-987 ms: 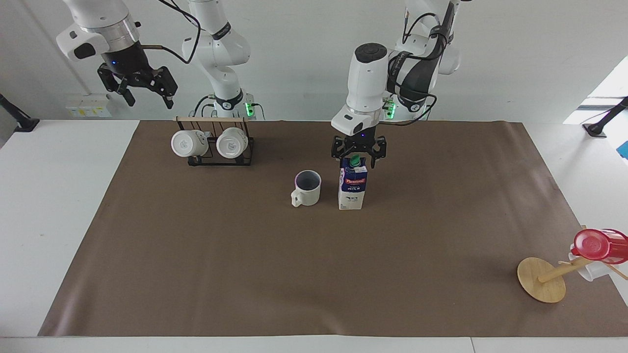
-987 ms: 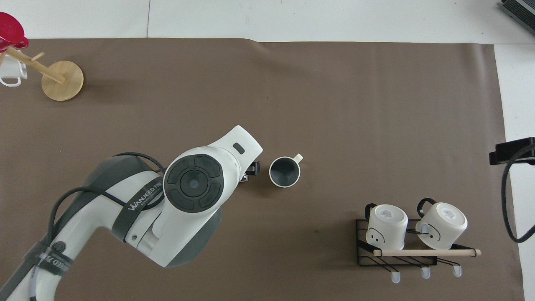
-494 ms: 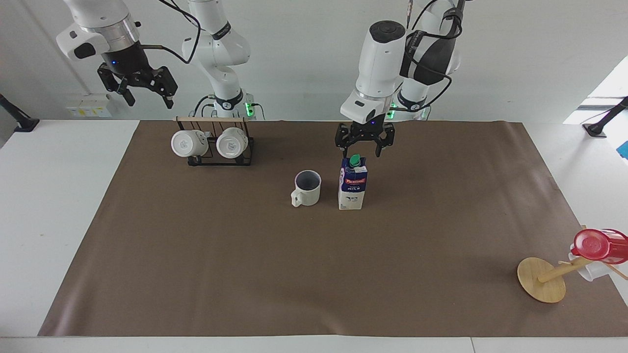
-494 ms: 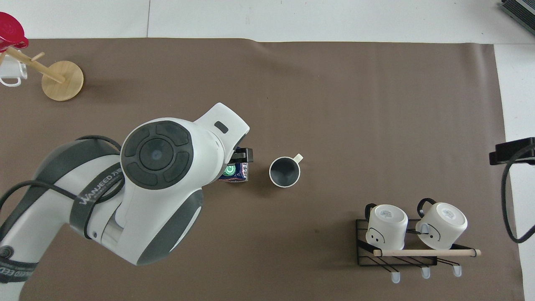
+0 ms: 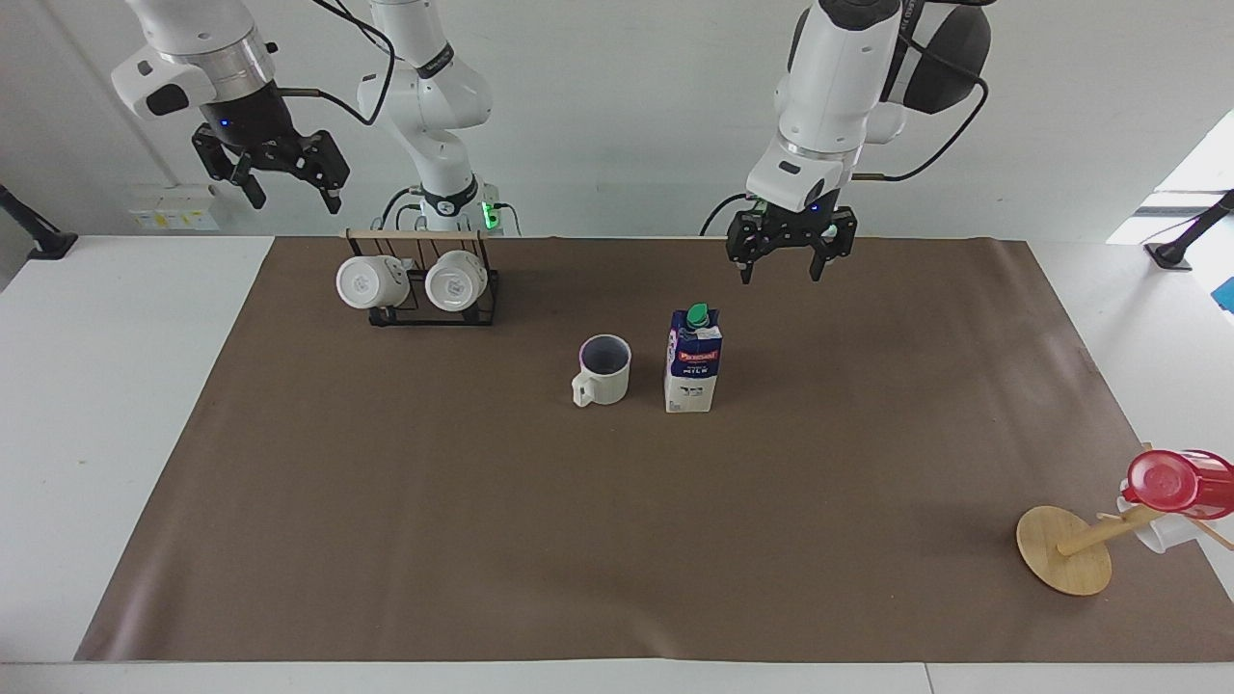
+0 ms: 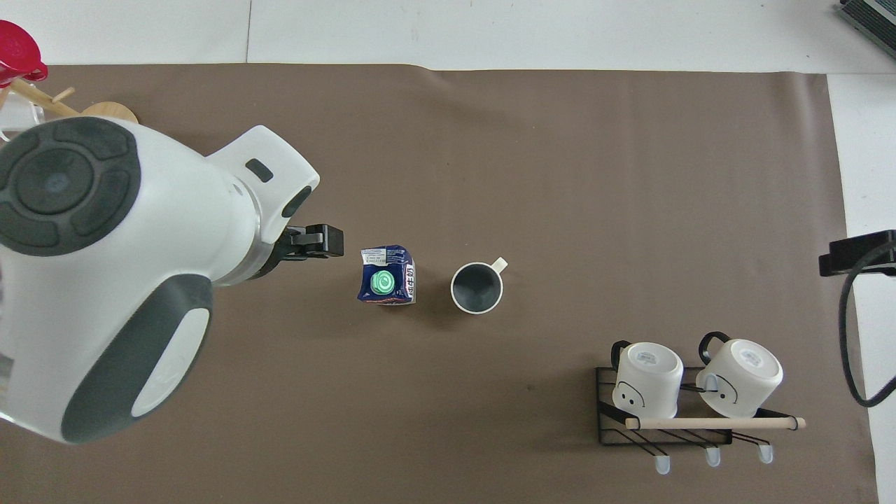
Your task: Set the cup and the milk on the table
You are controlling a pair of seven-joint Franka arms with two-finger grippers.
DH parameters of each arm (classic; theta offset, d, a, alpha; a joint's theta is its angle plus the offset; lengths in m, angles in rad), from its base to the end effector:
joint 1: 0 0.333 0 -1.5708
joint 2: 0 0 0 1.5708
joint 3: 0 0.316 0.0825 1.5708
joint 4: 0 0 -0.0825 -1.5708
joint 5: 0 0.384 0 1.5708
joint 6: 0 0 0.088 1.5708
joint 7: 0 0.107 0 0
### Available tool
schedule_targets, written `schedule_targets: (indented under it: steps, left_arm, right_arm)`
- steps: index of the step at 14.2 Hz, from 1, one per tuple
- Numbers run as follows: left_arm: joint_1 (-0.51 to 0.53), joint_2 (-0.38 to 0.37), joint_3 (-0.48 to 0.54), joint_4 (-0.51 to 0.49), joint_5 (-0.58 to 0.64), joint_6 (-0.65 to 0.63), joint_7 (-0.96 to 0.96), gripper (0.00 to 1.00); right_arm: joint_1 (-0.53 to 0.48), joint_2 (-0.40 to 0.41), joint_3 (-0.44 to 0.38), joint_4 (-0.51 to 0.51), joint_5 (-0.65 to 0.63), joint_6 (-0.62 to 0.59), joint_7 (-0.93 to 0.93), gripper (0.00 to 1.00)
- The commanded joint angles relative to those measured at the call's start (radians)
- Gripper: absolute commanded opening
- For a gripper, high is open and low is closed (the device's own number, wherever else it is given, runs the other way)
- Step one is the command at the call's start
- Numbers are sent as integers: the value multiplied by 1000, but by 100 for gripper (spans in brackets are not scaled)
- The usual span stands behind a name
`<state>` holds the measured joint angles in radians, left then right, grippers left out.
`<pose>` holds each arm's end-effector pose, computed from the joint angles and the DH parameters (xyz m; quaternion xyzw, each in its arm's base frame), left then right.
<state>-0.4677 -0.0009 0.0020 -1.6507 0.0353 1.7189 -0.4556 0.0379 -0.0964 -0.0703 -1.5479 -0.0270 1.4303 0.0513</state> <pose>0.5078 -0.2516 0.6004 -0.9992 0.0070 -0.0387 0.0004 0.5085 -0.0218 0.6741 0.9990 -0.0434 -0.0106 0.0101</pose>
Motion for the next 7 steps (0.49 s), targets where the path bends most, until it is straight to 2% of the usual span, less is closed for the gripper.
schedule_targets:
  steps: [1, 4, 7]
  left_arm:
    - [69, -28, -4, 15, -14, -47, 110, 100]
    - [141, -54, -1, 22, -15, -90, 179, 100]
    - [213, -67, 0, 37, -12, -136, 198, 100]
  right_arm:
    - [-6, -16, 4, -17, -4, 7, -5, 100]
    - [-13, 35, 4, 34, 2, -65, -2, 100]
    - [-12, 23, 4, 25, -1, -39, 7, 100]
